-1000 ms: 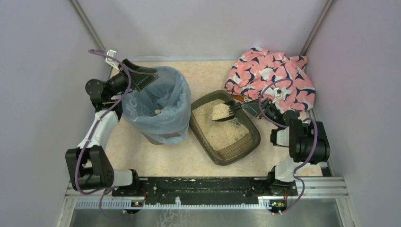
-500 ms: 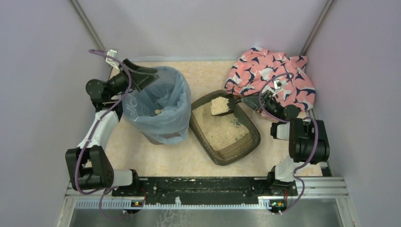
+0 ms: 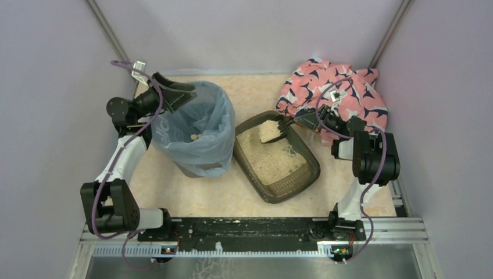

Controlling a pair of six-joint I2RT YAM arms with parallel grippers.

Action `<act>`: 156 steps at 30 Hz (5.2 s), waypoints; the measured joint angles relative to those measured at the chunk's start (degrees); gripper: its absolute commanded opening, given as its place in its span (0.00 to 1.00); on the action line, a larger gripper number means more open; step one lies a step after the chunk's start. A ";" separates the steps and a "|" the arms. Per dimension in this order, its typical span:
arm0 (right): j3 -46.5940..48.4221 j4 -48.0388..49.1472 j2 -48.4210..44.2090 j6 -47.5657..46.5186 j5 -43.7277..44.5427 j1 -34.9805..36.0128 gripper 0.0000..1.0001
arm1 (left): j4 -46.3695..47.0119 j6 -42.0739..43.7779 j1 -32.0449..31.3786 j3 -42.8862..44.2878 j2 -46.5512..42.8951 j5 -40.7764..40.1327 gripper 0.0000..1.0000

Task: Clean the litter box

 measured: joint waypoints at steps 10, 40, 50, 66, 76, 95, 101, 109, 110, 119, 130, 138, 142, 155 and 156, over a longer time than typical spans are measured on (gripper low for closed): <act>-4.87 0.00 0.50 0.90 7.45 2.03 0.00 | -0.22 0.24 -0.04 0.00 0.00 0.02 0.99; -9.55 -0.04 -15.91 1.49 10.78 -0.85 0.00 | -1.07 1.29 -0.85 0.00 -0.28 0.00 0.99; -9.49 -0.04 -16.48 2.16 10.71 -0.28 0.00 | -1.07 1.31 -0.87 0.00 -0.31 0.00 0.99; -9.66 -0.04 -19.17 6.71 10.12 -1.95 0.00 | -1.31 1.46 -1.84 0.00 -0.31 -0.17 0.99; -12.46 -0.07 -22.16 7.52 9.60 -2.27 0.00 | -9.11 7.17 -17.57 3.91 -1.20 -3.39 0.99; -13.88 -0.04 -23.34 6.60 9.64 -2.36 0.00 | -26.67 17.55 -21.11 7.63 -5.51 -10.97 0.99; -13.88 -0.04 -24.04 6.45 10.47 -3.02 0.00 | -26.75 16.28 -27.23 14.45 1.31 -11.45 0.99; -13.88 -0.04 -27.26 7.08 11.13 -5.11 0.00 | -28.24 14.62 -29.05 20.57 8.92 -12.02 0.98; -13.88 -0.04 -27.58 7.17 11.10 -5.29 0.00 | -28.26 13.81 -29.09 20.57 10.10 -12.00 0.99; -13.60 -0.04 -31.87 9.05 11.06 -7.15 0.00 | -35.98 9.40 -29.88 21.29 19.96 -11.85 0.97; -9.68 -0.07 -32.44 10.56 10.99 -7.63 0.00 | -38.51 3.78 -35.43 22.49 20.96 -10.78 0.94; -8.70 -0.04 -32.41 10.97 11.28 -7.65 0.00 | -36.41 0.17 -39.12 22.25 21.42 -13.16 0.87; -8.70 -0.02 -32.39 11.06 11.34 -7.67 0.00 | -34.82 -0.37 -39.76 20.46 20.31 -15.21 0.86; -8.72 0.07 -32.39 11.56 13.00 -7.56 0.00 | -30.23 -2.01 -40.35 17.84 19.93 -18.67 0.67; -8.72 0.07 -32.39 11.56 13.14 -7.52 0.00 | -29.97 -2.16 -40.35 17.73 19.93 -18.80 0.66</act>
